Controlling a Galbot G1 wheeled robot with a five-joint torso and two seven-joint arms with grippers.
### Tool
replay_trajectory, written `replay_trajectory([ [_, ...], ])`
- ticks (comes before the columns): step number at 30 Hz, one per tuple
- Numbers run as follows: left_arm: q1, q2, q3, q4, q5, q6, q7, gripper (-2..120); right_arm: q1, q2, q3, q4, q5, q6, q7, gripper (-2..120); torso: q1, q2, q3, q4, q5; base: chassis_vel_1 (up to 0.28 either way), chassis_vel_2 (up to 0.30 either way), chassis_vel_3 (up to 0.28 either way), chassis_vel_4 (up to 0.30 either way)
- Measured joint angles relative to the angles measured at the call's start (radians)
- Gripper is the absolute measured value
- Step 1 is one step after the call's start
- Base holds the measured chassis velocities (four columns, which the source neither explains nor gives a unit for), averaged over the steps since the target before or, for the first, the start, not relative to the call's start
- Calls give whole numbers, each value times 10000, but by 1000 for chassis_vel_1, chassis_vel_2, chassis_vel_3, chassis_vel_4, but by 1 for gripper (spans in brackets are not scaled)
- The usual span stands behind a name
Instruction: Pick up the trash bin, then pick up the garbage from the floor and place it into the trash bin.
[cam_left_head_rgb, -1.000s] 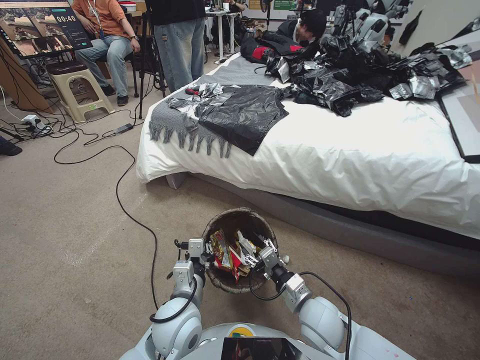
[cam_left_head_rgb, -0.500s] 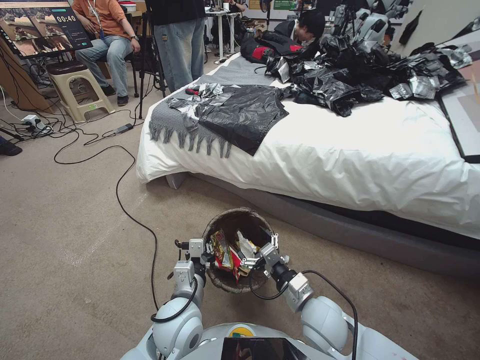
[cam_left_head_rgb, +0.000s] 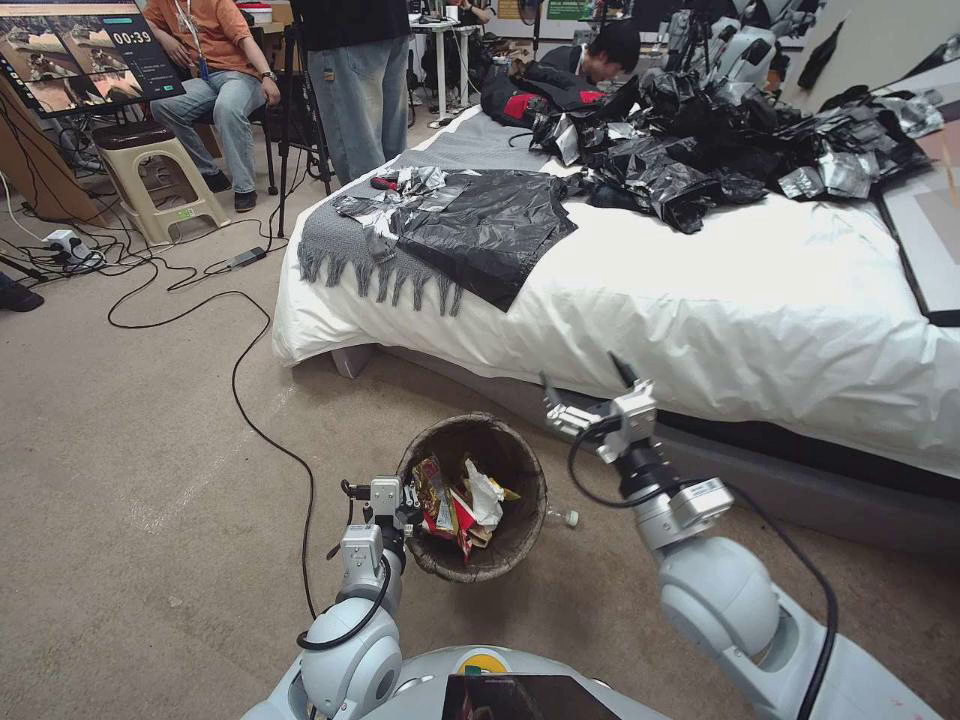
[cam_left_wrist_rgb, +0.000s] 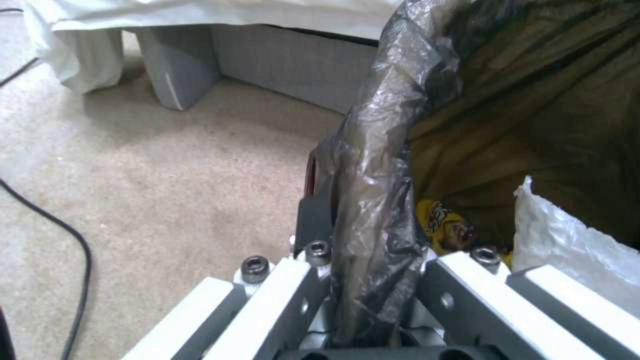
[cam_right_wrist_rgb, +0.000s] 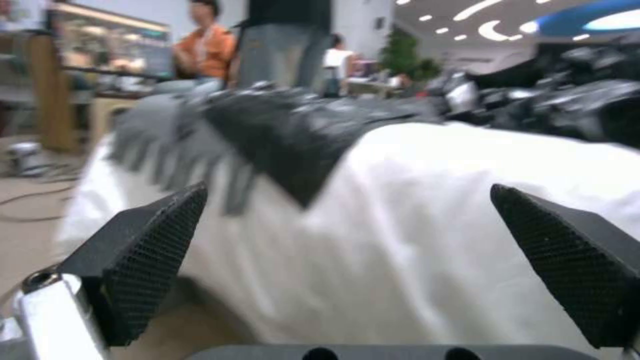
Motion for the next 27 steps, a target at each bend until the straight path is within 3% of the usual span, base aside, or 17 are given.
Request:
replay_trajectory([
  [10, 115, -20, -140, -14, 134, -69, -31, 0, -906, 611, 1340, -390, -320, 71, 156, 100, 0, 0, 0, 1, 0, 0, 0, 0, 0],
  [27, 187, 35, -192, -177, 2, -98, -190, 0, -1280, 1056, 572, -1759, -1265, 561, 284, 100, 0, 0, 0, 3, -1, 0, 0, 0, 0],
])
